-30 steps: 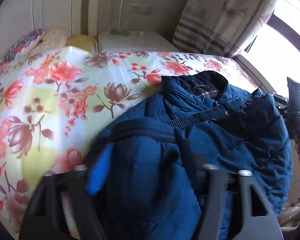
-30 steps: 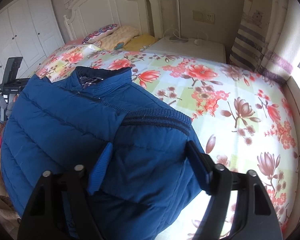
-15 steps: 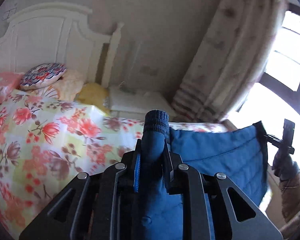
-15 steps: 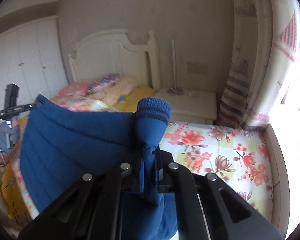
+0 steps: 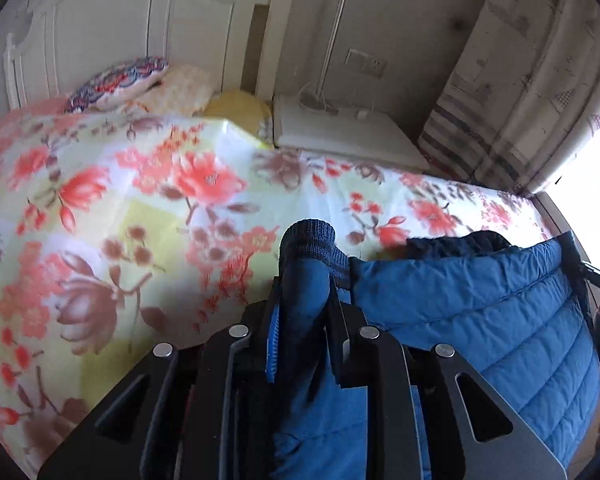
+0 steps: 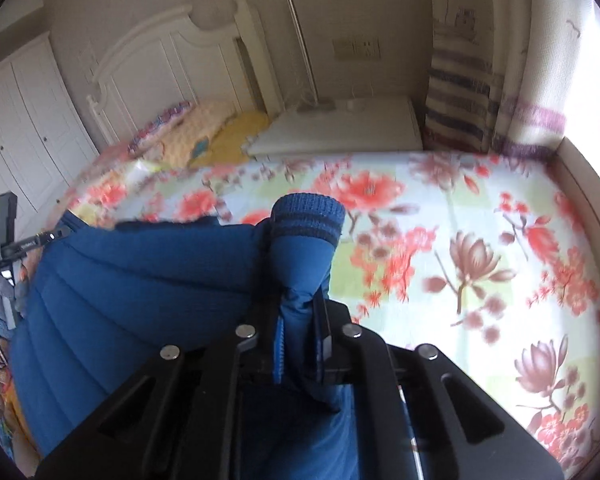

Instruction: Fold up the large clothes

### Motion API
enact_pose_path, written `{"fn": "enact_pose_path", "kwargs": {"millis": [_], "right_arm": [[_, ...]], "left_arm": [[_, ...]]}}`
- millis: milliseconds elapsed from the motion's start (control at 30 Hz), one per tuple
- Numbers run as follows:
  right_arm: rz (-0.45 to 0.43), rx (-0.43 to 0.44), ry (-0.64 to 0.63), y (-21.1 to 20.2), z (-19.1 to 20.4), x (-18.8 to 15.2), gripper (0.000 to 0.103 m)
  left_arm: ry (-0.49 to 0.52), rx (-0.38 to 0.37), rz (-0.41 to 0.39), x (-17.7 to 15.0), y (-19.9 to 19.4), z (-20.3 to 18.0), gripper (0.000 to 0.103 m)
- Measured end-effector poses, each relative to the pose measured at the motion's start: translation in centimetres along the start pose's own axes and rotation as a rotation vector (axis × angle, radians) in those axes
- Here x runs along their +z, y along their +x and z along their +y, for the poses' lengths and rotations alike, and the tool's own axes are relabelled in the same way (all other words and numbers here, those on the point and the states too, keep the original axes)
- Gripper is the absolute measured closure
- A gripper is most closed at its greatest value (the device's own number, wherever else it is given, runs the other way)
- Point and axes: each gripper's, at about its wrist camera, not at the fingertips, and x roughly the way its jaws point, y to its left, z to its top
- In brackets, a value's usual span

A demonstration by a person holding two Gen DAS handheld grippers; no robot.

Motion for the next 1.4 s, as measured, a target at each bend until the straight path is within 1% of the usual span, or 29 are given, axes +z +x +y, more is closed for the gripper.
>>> {"fn": "enact_pose_path", "kwargs": {"millis": [33,67,100,133,167,200,233,267,300,367,400,467,500,533,567,600,667,700,733,767,833,867,933,1033,1133,1167,1233,1300,1400], "right_arm": [[0.004,0.003,0.011,0.0,-0.2,0.0,0.093],[0.029,-0.009,0.016,0.9,-0.6,-0.3,0.09],[0.081,-0.032,0.01,2.5,-0.8,-1.0,0.088],[0.108,-0.031,0.017,3.6,-1.1,-1.6,0.082],[0.095,-0.01,0.044,4.2,-1.4,-2.3,0.08],[0.08,-0.008,0.049,4.0,-1.6,-2.4,0.08],[0.086,-0.017,0.051,3.8,-1.6,-2.2,0.069],[0.101,-0.058,0.057,3.5,-1.7,-2.0,0.049],[0.11,-0.085,0.06,3.3,-1.7,-1.8,0.044],[0.1,-0.077,0.059,2.3,-1.7,-1.5,0.042],[0.097,-0.083,0.057,1.9,-1.7,-1.4,0.041],[0.103,-0.066,0.071,0.6,-1.6,-1.9,0.034],[0.12,-0.02,0.084,-0.4,-1.5,-2.5,0.033],[0.127,0.015,0.081,-1.5,-1.4,-3.2,0.031],[0.129,0.045,0.072,-2.9,-1.1,-4.3,0.03],[0.126,0.069,0.069,-4.0,-0.8,-5.3,0.03],[0.092,0.15,0.072,-8.0,-0.6,-8.3,0.03],[0.071,0.188,0.058,-10.0,-0.2,-10.0,0.029],[0.059,0.205,0.035,-11.6,0.2,-11.5,0.026],[0.048,0.208,-0.004,-13.3,0.7,-13.5,0.025],[0.068,0.199,-0.065,-15.0,1.5,-16.9,0.025],[0.09,0.181,-0.093,-15.2,1.8,-18.6,0.025],[0.111,0.16,-0.111,-15.0,2.1,-20.7,0.025],[0.071,0.159,-0.117,-14.7,2.4,-21.7,0.025],[0.021,0.138,-0.18,-14.5,3.9,-21.8,0.029],[0.018,0.108,-0.205,-14.1,4.4,-21.7,0.034],[-0.007,0.065,-0.246,-14.3,5.0,-21.9,0.038],[-0.042,0.049,-0.239,-14.6,5.0,-21.9,0.043],[-0.084,0.048,-0.235,-15.1,5.1,-21.9,0.053]], "left_arm": [[0.005,0.019,0.017,0.0,0.4,-0.1,0.083],[0.009,0.037,0.04,0.0,1.3,-0.2,0.082],[0.009,0.06,0.079,-0.6,2.7,-0.1,0.076],[0.002,0.071,0.109,-1.0,3.9,0.1,0.072],[-0.013,0.076,0.113,-1.2,4.3,0.3,0.066],[-0.022,0.082,0.112,-1.1,4.3,0.5,0.057],[-0.036,0.106,0.11,-1.0,4.1,0.8,0.05],[-0.039,0.147,0.104,-1.0,3.8,0.9,0.027],[-0.041,0.179,0.095,-1.0,3.7,1.1,0.015],[-0.063,0.186,0.061,-1.0,2.7,1.6,0.014],[-0.079,0.192,0.029,-0.9,1.7,2.0,0.014],[-0.118,0.184,-0.025,-0.5,-0.6,3.0,0.014],[-0.145,0.157,-0.026,-0.6,-2.0,3.5,0.014],[-0.181,0.074,-0.005,-1.2,-3.8,4.5,0.014],[-0.199,0.015,0.004,-2.0,-5.1,5.1,0.014],[-0.212,-0.018,-0.001,-2.9,-6.5,5.6,0.014],[-0.229,-0.069,-0.037,-6.6,-10.8,6.6,0.014],[-0.229,-0.111,-0.056,-8.8,-12.9,6.6,0.013],[-0.222,-0.148,-0.073,-10.9,-14.7,6.5,0.012],[-0.211,-0.168,-0.088,-12.9,-16.0,6.3,0.008],[-0.186,-0.173,-0.103,-17.1,-17.9,5.8,0.008],[-0.179,-0.168,-0.1,-18.6,-18.1,5.7,0.008],[-0.176,-0.151,-0.084,-20.9,-17.5,5.5,0.008],[-0.188,-0.186,-0.079,-22.5,-16.4,5.9,0.008],[-0.148,-0.196,-0.069,-22.6,-15.0,4.8,0.008],[-0.127,-0.201,-0.065,-22.4,-14.7,4.3,0.008],[-0.081,-0.197,-0.061,-22.2,-14.0,3.0,0.008],[-0.06,-0.184,-0.076,-21.7,-13.8,2.0,0.007],[-0.057,-0.217,-0.065,-20.6,-13.0,1.5,0.008]]}}
